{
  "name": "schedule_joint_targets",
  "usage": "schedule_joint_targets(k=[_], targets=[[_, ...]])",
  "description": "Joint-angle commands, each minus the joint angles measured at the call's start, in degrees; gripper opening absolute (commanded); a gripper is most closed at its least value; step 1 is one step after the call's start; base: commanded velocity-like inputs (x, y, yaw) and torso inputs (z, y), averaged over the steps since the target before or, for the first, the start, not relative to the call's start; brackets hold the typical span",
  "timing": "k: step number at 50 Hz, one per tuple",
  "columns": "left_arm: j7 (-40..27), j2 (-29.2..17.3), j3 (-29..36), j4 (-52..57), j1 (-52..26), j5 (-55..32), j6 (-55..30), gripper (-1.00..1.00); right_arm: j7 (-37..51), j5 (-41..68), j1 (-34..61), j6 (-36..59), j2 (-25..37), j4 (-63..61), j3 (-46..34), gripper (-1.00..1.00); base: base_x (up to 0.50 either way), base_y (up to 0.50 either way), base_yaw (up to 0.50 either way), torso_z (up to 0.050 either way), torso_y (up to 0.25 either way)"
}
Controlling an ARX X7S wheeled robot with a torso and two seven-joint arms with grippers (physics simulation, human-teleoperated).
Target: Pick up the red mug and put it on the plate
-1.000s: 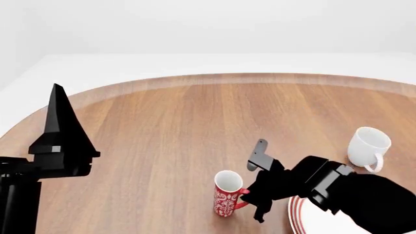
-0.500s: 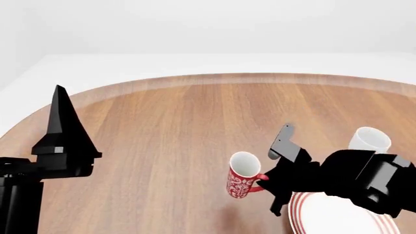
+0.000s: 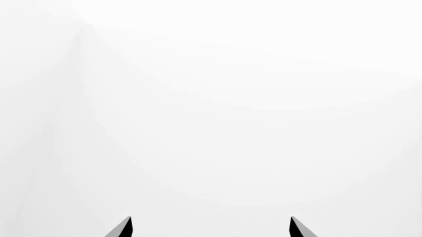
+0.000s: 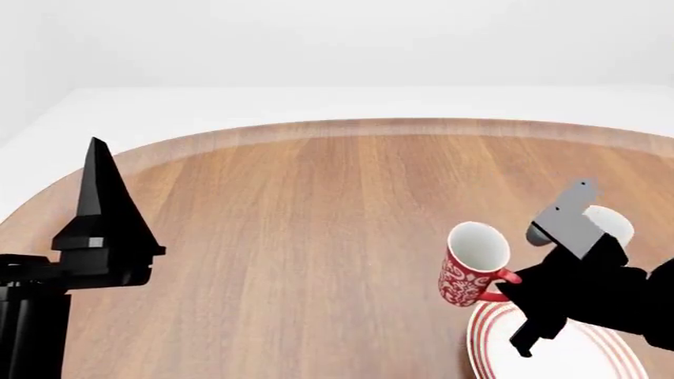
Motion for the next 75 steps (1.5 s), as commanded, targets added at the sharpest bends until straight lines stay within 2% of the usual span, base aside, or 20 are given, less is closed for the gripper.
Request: schedule_joint_targets(k=[1,10,20,39,57,75], targets=[[-0.18,-0.23,-0.02,0.05,-0.06,-0.27,0.16,1.0,4.14,1.15,9.1,8.6,10.81,-7.18,-1.16,-1.0,0.0,0.0,0.0,0.0,0.0],[-0.43,-0.5,-0.04,0.22,0.09,-0.44,0.15,1.0,5.41,3.22,9.44,13.06,15.67,-5.63,-1.61,-1.0,0.0,0.0,0.0,0.0,0.0],[-0.71,-0.7,0.06,0.42,0.12,-0.54,0.15,1.0,5.93,4.67,5.66,10.77,16.83,-2.57,-2.05,-1.0,0.0,0.0,0.0,0.0,0.0],[-0.98,-0.99,0.28,0.21,-0.01,-0.66,0.3,1.0,7.43,14.36,-4.91,3.18,9.45,7.73,-1.53,-1.0,0.0,0.0,0.0,0.0,0.001],[-1.08,-1.01,0.77,-0.21,-0.19,-0.44,0.54,1.0,11.92,20.69,-9.18,1.17,7.59,13.59,-0.79,-1.0,0.0,0.0,0.0,0.0,0.0],[-1.05,-1.1,1.11,-0.53,-0.1,-0.19,0.89,1.0,9.7,23.25,-16.73,-1.75,2.22,19.17,-0.46,-1.0,0.0,0.0,0.0,0.0,0.001]])
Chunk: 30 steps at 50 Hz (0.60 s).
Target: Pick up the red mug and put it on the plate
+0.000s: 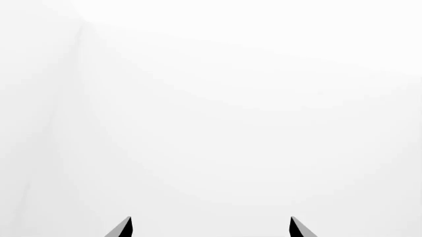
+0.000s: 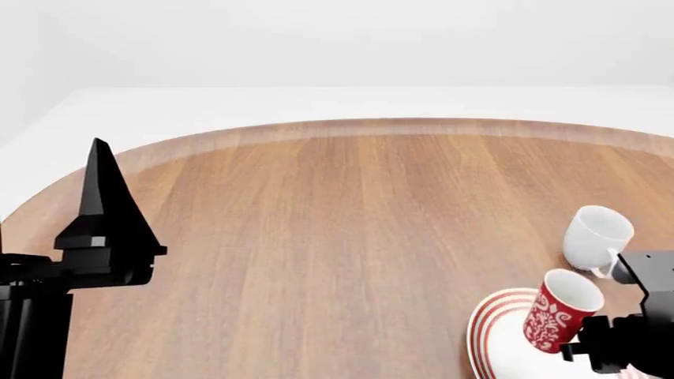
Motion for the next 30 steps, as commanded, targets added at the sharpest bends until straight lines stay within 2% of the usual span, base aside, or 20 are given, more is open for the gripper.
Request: schedule_joint_targets(k=[1,30], targets=[[-0.12,-0.16,0.07,-0.09,0.02,-0.06,0.14,1.0,-1.46,1.92,-5.44,-2.76,-4.03,5.0,0.88,-1.0,0.0,0.0,0.0,0.0,0.0],[-0.77,-0.59,0.47,-0.03,-0.27,-0.4,0.03,1.0,-7.2,5.91,-16.5,-4.5,-11.75,16.16,1.87,-1.0,0.0,0.0,0.0,0.0,0.0]])
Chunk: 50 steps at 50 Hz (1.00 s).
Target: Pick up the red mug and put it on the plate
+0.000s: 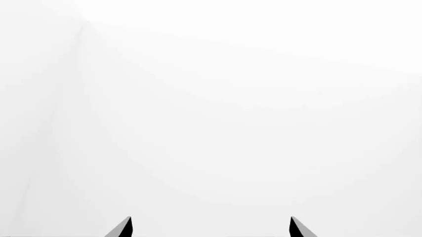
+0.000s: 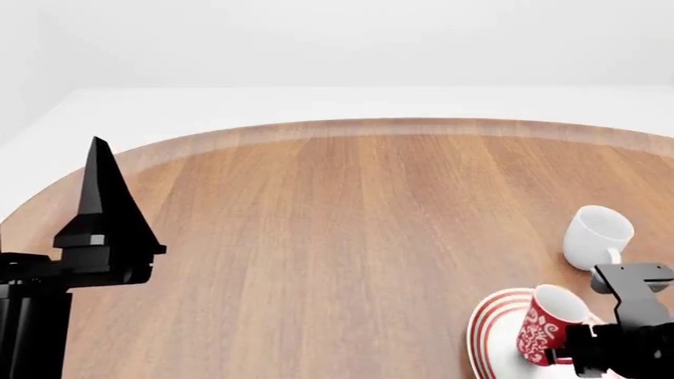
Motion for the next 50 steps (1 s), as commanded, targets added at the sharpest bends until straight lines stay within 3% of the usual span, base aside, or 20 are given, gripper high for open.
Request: schedule_joint_targets(k=[1,29,30,50], targets=[[0.05,0.06,0.38,-0.25,0.11,0.31,0.27,1.0,-2.6,0.96,-4.07,-0.56,-2.94,4.3,0.73,-1.0,0.0,0.0,0.0,0.0,0.0],[-0.09,-0.27,0.43,-0.57,0.27,0.21,0.8,1.0,-2.23,-0.16,-3.3,0.73,-2.24,2.81,0.95,-1.0,0.0,0.0,0.0,0.0,0.0],[-0.13,-0.28,0.43,-0.56,0.29,0.2,0.8,1.0,-2.61,-0.39,-3.38,1.02,-2.43,2.8,0.81,1.0,0.0,0.0,0.0,0.0,0.0],[-0.37,-0.44,0.74,-0.52,0.33,0.41,0.99,1.0,-2.42,-3.4,0.16,1.9,0.8,-2.63,0.96,1.0,0.0,0.0,0.0,0.0,0.0]])
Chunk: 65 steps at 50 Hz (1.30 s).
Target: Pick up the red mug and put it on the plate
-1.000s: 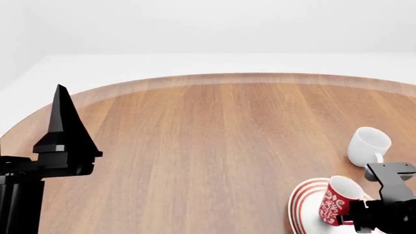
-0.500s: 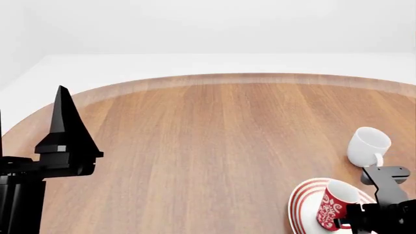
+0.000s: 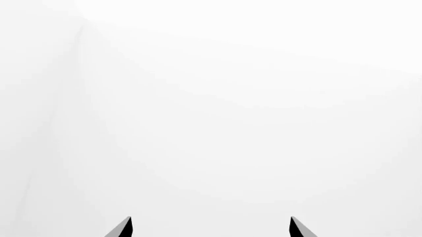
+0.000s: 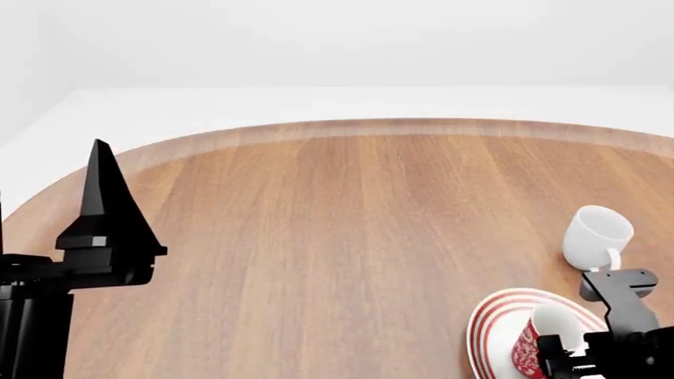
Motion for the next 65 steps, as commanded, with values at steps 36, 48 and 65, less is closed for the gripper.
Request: schedule_joint_targets(k=[36,48,65], targets=[[-0.56,-0.48,0.23,-0.57,-0.13,-0.19,0.39,1.0,2.76,-11.42,20.36,17.2,15.16,-25.3,-1.85,1.0,0.0,0.0,0.0,0.0,0.0],[-0.81,-0.72,0.19,-0.26,-0.08,-0.27,0.45,1.0,9.71,-13.11,35.49,38.93,30.9,-37.09,4.76,1.0,0.0,0.0,0.0,0.0,0.0],[-0.99,-0.99,0.09,-0.16,-0.05,-0.53,0.73,1.0,29.11,5.1,41.06,49.03,31.06,-42.74,38.5,1.0,0.0,0.0,0.0,0.0,0.0]])
